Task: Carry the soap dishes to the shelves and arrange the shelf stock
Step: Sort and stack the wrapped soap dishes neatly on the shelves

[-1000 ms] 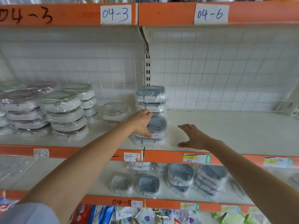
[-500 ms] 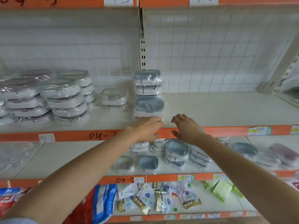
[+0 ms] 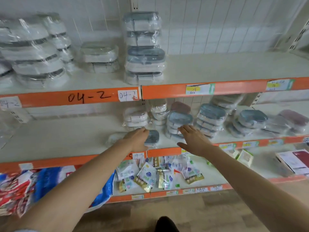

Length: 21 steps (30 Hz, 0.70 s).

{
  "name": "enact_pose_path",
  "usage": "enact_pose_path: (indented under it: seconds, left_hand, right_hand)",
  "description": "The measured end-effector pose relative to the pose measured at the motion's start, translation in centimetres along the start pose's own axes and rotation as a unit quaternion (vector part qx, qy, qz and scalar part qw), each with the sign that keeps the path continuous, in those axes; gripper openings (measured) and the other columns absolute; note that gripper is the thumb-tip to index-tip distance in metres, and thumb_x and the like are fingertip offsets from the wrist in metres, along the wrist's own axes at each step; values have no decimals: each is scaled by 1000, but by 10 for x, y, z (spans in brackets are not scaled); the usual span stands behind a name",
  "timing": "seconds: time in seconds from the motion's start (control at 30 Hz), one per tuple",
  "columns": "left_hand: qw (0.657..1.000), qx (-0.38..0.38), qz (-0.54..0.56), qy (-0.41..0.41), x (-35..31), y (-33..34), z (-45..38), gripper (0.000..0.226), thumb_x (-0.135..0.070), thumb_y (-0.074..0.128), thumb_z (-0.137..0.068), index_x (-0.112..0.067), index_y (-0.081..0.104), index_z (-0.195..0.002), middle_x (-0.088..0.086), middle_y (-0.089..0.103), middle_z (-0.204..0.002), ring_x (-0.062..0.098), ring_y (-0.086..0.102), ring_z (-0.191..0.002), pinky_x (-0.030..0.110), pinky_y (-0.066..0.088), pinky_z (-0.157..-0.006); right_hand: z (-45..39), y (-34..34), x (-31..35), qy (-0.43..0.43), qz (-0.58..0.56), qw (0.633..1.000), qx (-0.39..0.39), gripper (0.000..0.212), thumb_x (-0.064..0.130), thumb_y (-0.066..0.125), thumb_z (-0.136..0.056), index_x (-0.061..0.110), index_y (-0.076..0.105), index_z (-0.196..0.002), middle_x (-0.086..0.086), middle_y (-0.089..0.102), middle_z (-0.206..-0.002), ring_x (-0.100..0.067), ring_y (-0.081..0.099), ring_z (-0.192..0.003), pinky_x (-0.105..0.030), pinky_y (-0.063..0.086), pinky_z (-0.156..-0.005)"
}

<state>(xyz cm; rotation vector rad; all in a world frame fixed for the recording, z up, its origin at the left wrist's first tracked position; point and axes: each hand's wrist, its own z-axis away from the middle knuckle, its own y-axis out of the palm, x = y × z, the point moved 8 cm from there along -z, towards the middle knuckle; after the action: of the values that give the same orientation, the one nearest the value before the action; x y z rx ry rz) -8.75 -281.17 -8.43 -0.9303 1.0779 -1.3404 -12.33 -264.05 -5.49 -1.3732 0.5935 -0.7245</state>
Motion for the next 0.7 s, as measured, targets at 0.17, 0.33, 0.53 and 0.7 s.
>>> enact_pose_path:
  seconds: [0.17,0.33,0.53,0.7]
  left_hand:
    - [999,-2,34,-26,20,44,-45,89,-38,70,-83,-2,22,-148,11,28,-151,24,33,-136,37,37,-108]
    - [998,-2,49,-38,33,77,-83,99,-36,72,-82,0,10,-151,13,13,-158,26,18,-144,34,25,-116]
    - [998,15,0,-57,49,101,-120,116,-42,76,-77,-3,-4,-152,14,-2,-161,27,4,-148,35,8,-119]
    - [998,18,-29,-60,57,110,-137,115,-49,78,-70,-4,10,-152,11,18,-155,27,21,-143,37,23,-117]
  right_hand:
    - [-45,35,-29,50,-19,998,-32,66,43,50,-94,4,28,-142,-12,29,-148,-27,27,-138,-39,30,-111]
    - [-89,66,-52,95,-50,994,-1,86,50,51,-92,1,9,-149,-13,5,-158,-29,8,-145,-38,15,-118]
    - [-138,75,-82,118,-57,991,-14,96,51,61,-85,2,10,-149,-12,5,-158,-29,7,-145,-38,12,-117]
    - [-161,81,-94,127,-35,991,-4,100,49,72,-74,4,18,-145,-14,19,-149,-29,17,-140,-39,17,-115]
